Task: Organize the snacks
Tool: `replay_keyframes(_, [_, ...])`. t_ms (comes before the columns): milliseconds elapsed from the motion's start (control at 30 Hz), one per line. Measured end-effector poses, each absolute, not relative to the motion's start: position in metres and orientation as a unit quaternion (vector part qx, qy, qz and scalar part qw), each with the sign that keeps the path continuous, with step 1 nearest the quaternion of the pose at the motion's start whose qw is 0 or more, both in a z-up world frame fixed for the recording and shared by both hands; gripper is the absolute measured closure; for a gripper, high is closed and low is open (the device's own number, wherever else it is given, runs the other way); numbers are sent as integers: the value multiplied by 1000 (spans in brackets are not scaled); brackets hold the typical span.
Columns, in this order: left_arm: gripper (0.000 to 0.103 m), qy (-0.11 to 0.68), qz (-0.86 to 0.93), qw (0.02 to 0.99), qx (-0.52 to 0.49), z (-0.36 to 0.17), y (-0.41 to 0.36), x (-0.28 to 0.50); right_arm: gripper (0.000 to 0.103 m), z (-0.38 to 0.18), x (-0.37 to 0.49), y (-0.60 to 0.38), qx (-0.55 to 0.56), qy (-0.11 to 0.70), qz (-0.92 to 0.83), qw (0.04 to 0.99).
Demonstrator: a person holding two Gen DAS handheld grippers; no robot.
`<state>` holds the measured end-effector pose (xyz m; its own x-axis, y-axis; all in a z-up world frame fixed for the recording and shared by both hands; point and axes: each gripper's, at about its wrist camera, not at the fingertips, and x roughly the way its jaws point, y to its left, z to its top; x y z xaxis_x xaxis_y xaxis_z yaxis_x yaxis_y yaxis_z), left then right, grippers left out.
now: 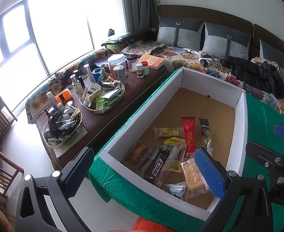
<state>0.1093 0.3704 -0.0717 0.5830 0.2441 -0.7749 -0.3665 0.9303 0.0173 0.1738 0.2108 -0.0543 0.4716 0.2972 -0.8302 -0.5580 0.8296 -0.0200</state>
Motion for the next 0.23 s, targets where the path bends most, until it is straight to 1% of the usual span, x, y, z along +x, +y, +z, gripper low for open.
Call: replay_keyframes(233, [0,416,182,889,-65,-71,368,112,15,-54,175,211,-146,449,253,845])
